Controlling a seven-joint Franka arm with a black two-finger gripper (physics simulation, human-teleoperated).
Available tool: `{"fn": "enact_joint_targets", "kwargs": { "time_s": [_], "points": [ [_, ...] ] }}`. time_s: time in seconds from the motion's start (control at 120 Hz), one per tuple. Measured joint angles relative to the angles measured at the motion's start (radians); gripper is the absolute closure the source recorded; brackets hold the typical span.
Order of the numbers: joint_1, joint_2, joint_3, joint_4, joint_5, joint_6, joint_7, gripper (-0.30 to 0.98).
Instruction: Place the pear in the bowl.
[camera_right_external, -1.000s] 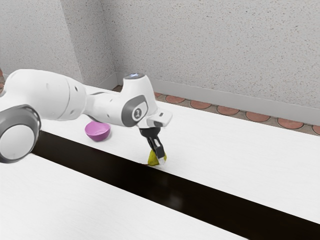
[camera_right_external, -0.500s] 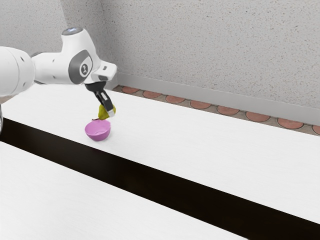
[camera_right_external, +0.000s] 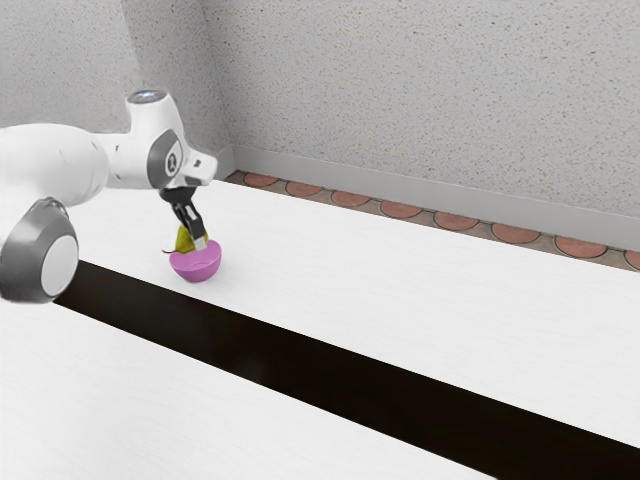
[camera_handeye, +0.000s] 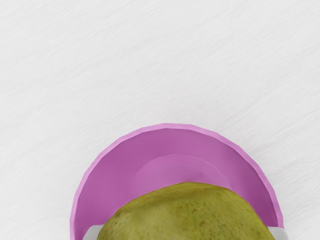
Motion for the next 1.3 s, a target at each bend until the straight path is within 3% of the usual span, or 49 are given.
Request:
{"fn": "enact_joint_targets", "kwargs": {
  "time_s": [0.108, 0.375, 0.675, 0.875, 1.058, 1.175, 1.3],
  "points": [
    [0.002, 0.032, -0.003, 0.001, -0.018, 0.0, 0.018, 0.62],
    [0.009, 0.033, -0.003, 0.0, -0.084, -0.015, 0.069, 0.27],
    [0.005, 0.016, -0.003, -0.002, -0.098, -0.031, 0.121, 0.07],
    [-0.1, -0.266, -0.001, -0.19, -0.092, -0.145, 0.136, 0.03],
    [-0.224, -0.589, -0.001, -0.253, 0.038, -0.37, 0.121, 0.01],
    [-0.29, -0.697, -0.015, -0.238, 0.104, -0.482, 0.115, 0.01],
    [-0.277, -0.716, -0.026, -0.215, 0.142, -0.561, 0.109, 0.0]
  ]
}}
